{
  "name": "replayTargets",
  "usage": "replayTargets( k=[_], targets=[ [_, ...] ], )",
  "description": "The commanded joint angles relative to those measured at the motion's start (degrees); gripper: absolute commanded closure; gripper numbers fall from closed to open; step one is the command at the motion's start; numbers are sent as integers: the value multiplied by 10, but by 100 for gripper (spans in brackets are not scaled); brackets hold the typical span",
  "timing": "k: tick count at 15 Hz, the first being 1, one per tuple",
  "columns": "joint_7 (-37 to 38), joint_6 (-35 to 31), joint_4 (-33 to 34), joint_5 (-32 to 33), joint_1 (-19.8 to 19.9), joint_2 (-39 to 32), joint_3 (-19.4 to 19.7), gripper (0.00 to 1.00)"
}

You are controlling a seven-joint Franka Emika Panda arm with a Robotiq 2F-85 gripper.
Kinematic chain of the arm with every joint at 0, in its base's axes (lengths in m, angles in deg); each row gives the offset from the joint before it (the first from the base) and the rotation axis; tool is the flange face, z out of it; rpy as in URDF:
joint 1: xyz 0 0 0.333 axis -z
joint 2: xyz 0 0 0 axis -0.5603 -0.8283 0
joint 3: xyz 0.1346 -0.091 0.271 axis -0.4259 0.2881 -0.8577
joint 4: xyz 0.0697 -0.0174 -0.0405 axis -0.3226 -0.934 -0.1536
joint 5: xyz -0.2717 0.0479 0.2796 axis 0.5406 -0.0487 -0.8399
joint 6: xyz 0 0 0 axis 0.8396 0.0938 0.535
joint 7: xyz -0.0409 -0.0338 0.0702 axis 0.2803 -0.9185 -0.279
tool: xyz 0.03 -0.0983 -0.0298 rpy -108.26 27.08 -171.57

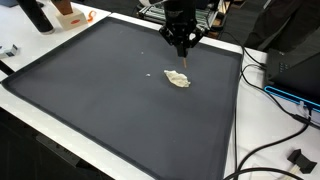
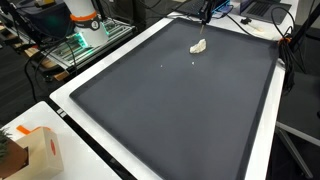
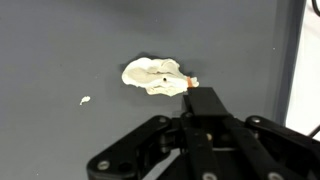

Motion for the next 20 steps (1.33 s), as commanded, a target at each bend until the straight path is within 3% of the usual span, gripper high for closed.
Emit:
replayTargets(
  k=[1,20],
  targets=[
    [-22,-20,-10,-5,7,-5,-9,97],
    [-27,-60,-12,6,7,-36,-6,97]
  ],
)
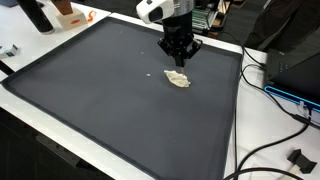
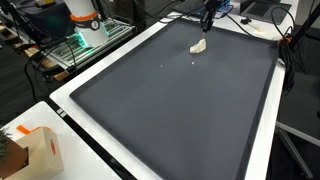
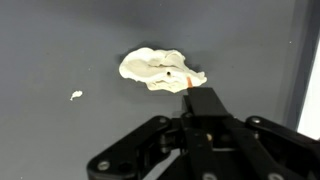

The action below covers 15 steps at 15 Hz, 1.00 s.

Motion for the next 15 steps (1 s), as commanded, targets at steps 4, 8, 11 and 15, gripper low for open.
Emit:
replayTargets(
  k=[4,8,11,15],
  targets=[
    [-2,-18,-17,12,2,-4,0,97],
    [-4,-38,-28,20,0,-3,0,97],
    [-4,-40,-31,24,-1,-7,-2,97],
    [-9,-40,-30,21,-1,-13,-6,97]
  ],
)
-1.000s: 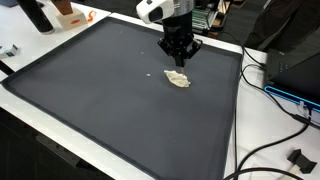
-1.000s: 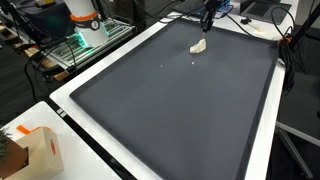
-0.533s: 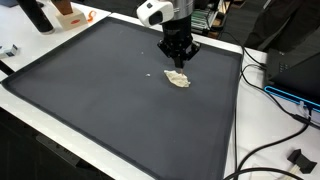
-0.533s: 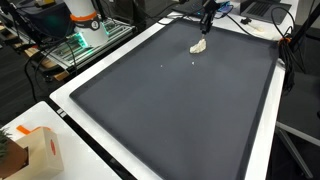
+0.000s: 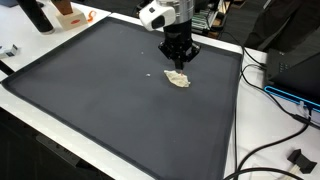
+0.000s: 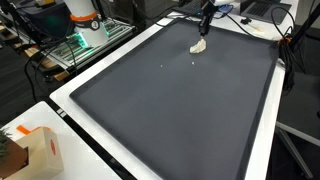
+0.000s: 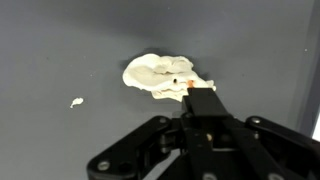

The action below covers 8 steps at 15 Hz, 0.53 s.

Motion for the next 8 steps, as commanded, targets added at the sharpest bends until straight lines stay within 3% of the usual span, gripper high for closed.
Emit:
replayTargets(
  k=[1,8],
  targets=[
    [-9,-17,-13,7,1,-5,-5,97],
    [0,-50,-13,20,-9,-19,-2,97]
  ],
)
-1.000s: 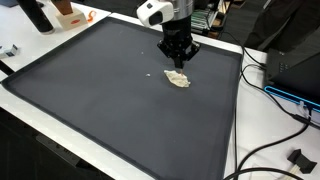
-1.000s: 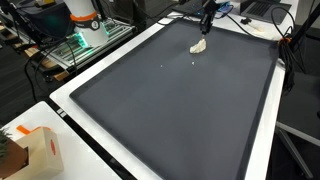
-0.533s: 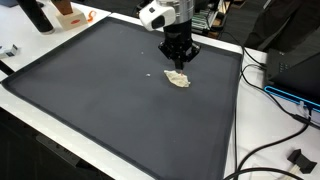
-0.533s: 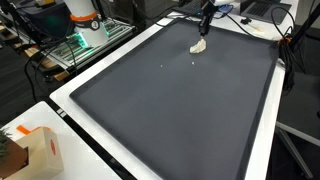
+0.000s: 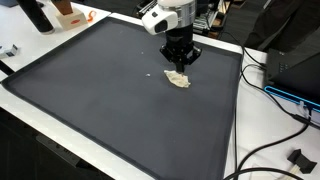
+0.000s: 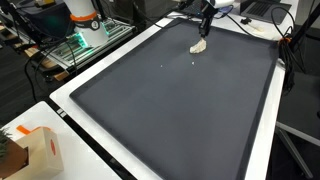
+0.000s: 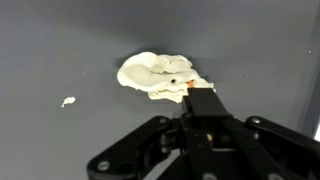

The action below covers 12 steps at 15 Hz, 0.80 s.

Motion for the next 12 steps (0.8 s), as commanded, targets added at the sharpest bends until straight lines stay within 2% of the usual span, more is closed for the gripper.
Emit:
replayTargets(
  k=[1,12],
  targets=[
    [7,-29,-9,20,-7,-11,1,97],
    [19,-22,-1,46,-15,-25,4,97]
  ],
)
